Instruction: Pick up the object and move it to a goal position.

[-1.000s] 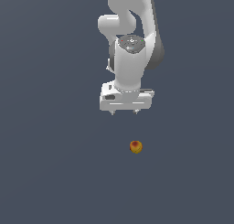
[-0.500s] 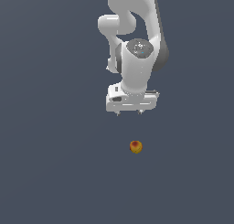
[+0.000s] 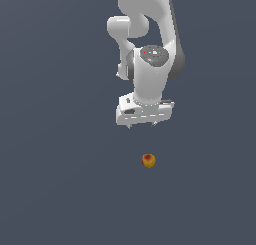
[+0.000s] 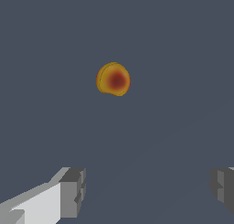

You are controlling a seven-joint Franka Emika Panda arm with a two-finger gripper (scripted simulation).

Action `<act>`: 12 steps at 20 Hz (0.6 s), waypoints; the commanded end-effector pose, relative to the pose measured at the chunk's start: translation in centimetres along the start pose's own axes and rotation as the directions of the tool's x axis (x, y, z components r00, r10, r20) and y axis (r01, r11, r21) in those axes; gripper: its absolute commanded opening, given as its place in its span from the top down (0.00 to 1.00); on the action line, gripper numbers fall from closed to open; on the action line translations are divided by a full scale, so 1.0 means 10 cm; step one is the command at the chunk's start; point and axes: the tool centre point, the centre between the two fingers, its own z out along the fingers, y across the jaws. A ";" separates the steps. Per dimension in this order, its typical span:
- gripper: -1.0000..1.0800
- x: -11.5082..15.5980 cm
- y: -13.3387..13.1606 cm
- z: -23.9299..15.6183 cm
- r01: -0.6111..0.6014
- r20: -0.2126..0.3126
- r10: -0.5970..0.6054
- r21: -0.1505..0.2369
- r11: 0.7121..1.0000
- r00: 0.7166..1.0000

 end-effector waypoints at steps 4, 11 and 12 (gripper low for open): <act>0.04 0.09 -0.02 0.06 0.099 0.002 -0.099 -0.003 0.995 0.995; 0.04 0.26 -0.07 0.17 0.284 0.006 -0.284 -0.005 0.959 0.959; 0.04 0.28 -0.07 0.19 0.312 0.007 -0.312 -0.005 0.950 0.950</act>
